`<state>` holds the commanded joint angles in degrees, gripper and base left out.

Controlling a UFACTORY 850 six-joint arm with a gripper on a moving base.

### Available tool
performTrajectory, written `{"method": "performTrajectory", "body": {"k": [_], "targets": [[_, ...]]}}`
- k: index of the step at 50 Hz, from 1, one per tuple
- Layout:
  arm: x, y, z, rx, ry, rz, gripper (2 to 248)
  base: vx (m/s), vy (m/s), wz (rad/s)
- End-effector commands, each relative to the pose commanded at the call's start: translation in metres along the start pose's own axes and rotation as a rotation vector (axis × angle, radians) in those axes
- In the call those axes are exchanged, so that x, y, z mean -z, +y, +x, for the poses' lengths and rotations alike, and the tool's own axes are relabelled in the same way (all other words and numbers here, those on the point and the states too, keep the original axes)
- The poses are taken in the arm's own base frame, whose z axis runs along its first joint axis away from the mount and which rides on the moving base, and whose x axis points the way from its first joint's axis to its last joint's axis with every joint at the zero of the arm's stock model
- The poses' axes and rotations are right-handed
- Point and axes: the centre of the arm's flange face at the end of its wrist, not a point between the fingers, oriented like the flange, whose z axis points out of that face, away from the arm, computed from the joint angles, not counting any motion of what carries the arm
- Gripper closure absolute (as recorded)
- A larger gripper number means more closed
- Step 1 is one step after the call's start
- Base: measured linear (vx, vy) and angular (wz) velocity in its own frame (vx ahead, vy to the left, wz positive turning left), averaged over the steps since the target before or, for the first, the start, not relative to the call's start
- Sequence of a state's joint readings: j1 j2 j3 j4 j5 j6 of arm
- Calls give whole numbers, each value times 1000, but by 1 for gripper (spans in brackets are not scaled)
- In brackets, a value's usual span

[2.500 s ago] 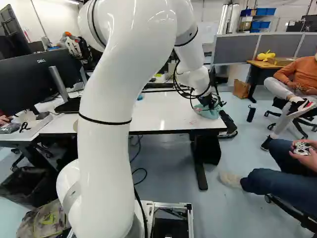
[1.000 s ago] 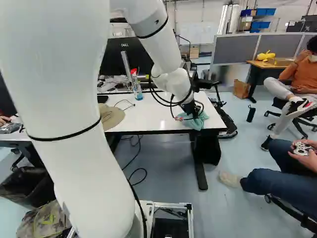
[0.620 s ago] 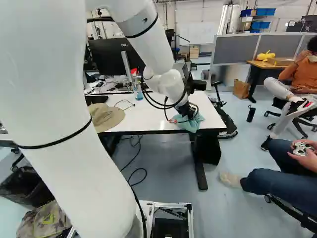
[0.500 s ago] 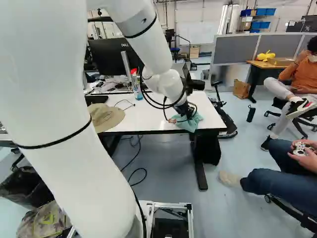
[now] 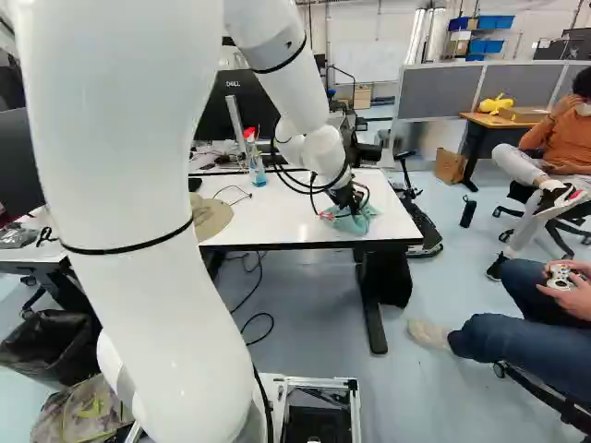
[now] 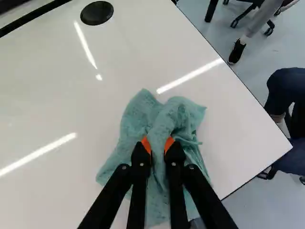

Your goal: Clean the table with the green towel

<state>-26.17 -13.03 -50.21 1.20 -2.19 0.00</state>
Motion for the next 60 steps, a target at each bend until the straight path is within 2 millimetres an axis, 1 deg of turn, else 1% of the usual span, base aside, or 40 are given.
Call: {"method": "performTrajectory", "body": {"k": [19, 29, 37, 47, 60], "targets": [[-23, 3, 30, -5, 17, -3, 203, 0, 0, 0], [-34, 10, 45, -15, 28, -10, 203, 0, 0, 0], [-41, 19, 54, -28, 34, -19, 203, 0, 0, 0], [-40, 19, 54, -28, 37, -20, 203, 0, 0, 0], [-26, 19, 59, -28, 55, -19, 203, 0, 0, 0]]}}
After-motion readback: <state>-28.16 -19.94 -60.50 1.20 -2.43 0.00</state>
